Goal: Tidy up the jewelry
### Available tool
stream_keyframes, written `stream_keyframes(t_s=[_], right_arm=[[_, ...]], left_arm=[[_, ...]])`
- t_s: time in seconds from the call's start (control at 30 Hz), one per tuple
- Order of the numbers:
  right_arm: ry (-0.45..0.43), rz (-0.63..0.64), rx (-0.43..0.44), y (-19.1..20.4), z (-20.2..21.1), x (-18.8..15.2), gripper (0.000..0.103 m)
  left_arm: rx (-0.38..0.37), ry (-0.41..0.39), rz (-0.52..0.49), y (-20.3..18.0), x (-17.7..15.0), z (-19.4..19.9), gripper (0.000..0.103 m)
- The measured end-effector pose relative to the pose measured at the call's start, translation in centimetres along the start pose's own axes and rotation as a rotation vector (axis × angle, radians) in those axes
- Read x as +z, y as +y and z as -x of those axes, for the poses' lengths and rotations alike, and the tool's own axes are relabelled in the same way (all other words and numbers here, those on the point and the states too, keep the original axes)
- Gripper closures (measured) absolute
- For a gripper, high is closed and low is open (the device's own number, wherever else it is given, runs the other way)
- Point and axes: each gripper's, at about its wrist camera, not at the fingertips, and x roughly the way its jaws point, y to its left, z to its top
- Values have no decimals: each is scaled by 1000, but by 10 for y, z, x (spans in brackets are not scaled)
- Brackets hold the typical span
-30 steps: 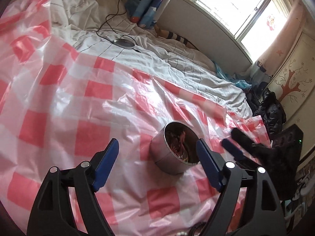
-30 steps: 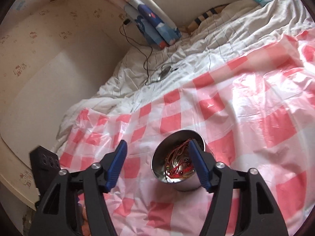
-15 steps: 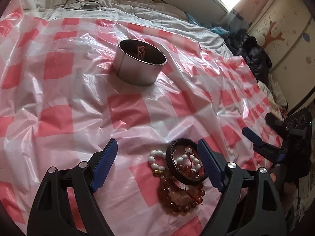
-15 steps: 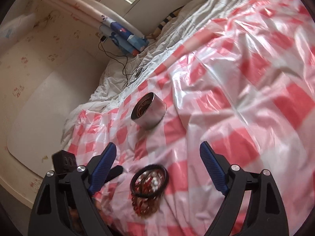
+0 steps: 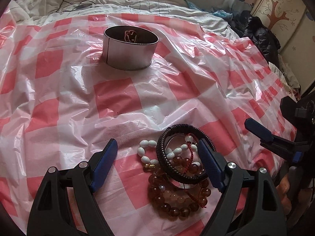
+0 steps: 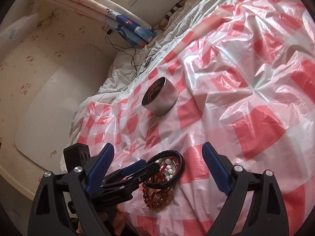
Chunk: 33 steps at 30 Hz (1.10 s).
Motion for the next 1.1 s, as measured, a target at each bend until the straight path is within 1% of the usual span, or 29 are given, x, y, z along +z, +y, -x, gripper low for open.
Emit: stream_keyframes(t_s=[0.1, 0.17, 0.2, 0.23, 0.27, 0.3, 0.37, 0.47, 0.63, 0.67, 0.7, 0.77, 0.8, 0.87, 0.93, 0.97, 1.07, 1.1], right_arm=[[6, -32, 18, -6, -3, 0, 16], [8, -42, 23, -7, -4, 1, 16], [8, -44, 24, -8, -4, 1, 16], [8, -44, 25, -8, -4, 1, 16], [8, -44, 25, -8, -4, 1, 16], [9, -44, 25, -8, -4, 1, 16], [10, -45, 26, -9, -5, 1, 16], [10, -44, 25, -9, -5, 1, 16], [19, -39, 24, -8, -8, 1, 16], [24, -31, 23, -7, -10, 1, 16], [30, -20, 23, -5, -11, 1, 16], [55, 30, 10, 4, -16, -2, 16], [67, 55, 2, 9, -19, -4, 16], [113, 112, 2, 20, -28, -10, 16], [165, 146, 4, 26, -39, -16, 16], [180, 160, -2, 28, -43, -18, 16], [189, 240, -54, 38, -48, -25, 17], [183, 277, -76, 43, -49, -28, 21]], left_arm=[[-11, -3, -8, -1, 1, -1, 24], [-27, -13, -31, -5, 0, 1, 45], [-12, -10, -42, -6, 0, 0, 62], [11, -15, -49, -6, 0, -1, 76], [-3, -15, -41, -4, 1, 0, 81], [-58, -16, -5, 1, 3, 2, 93], [-150, -35, 79, 14, 6, 7, 93], [-252, -71, 198, 35, 8, 14, 94], [-337, -164, 380, 72, 10, 28, 94], [-336, -189, 404, 78, 9, 32, 94], [-308, -219, 425, 84, 9, 36, 94], [-232, -251, 473, 97, 8, 41, 93], [-199, -255, 519, 106, 6, 40, 93], [-148, -233, 598, 122, 1, 35, 93], [-139, -183, 667, 133, -3, 24, 93], [-135, -162, 683, 135, -4, 19, 93], [-114, -143, 654, 131, -2, 16, 88], [-108, -144, 639, 129, 0, 15, 84]])
